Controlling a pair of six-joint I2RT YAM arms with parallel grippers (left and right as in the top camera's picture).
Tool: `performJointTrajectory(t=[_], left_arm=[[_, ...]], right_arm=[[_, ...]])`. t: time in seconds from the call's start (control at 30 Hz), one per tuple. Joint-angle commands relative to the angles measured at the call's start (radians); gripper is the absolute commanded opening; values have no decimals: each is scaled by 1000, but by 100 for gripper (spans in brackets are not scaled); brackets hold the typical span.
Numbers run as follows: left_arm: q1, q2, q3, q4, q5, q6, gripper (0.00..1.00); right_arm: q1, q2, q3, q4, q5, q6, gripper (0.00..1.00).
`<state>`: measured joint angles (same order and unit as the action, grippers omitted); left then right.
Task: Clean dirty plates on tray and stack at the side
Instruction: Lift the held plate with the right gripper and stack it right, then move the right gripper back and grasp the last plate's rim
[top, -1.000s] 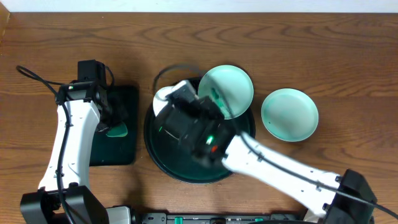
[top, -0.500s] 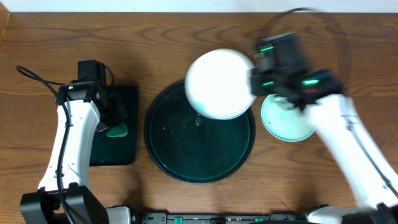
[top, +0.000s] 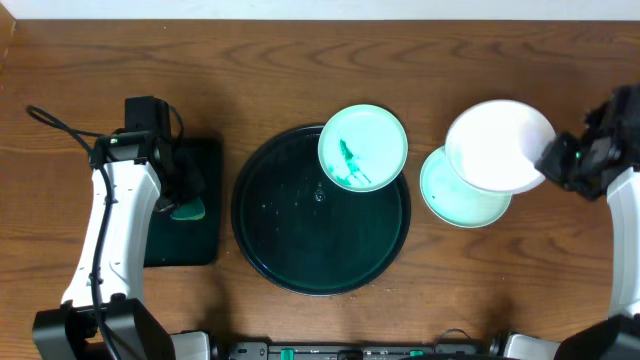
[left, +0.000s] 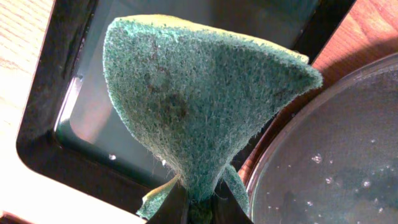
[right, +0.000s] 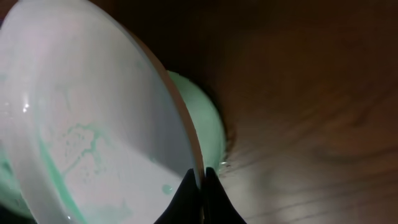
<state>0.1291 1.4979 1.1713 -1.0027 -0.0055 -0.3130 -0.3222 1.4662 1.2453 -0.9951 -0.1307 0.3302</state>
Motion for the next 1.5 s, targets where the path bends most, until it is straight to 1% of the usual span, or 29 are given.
performJointTrajectory(t=[0.0, 0.17, 0.3, 0.5, 0.77, 0.9, 1.07, 1.17, 1.3, 1.47], left_arm=[[4, 3, 24, -2, -2, 17, 7], [4, 3, 24, -2, -2, 17, 7], [4, 3, 24, -2, -2, 18, 7], [4, 3, 24, -2, -2, 17, 7], [4, 3, 24, -2, -2, 17, 7], [4, 3, 24, -2, -2, 17, 7], [4, 3, 24, -2, -2, 17, 8], [4, 3, 24, -2, -2, 17, 7], [4, 3, 24, -1, -2, 17, 7], [4, 3, 24, 0, -2, 17, 7]], right_arm=[[-11, 9, -94, 49, -35, 14, 1], [-4, 10, -242, 177, -36, 40, 1], [-1, 10, -323, 280, -57, 39, 2], [53, 11, -351, 375, -88, 35, 14], [198, 11, -335, 380, -85, 36, 24], [240, 12, -246, 309, -86, -6, 27], [308, 72, -34, 186, -116, -138, 29], [365, 163, 105, 132, -134, -206, 31], [441, 320, 274, 72, -138, -306, 36], [514, 509, 416, 63, -136, -392, 39]])
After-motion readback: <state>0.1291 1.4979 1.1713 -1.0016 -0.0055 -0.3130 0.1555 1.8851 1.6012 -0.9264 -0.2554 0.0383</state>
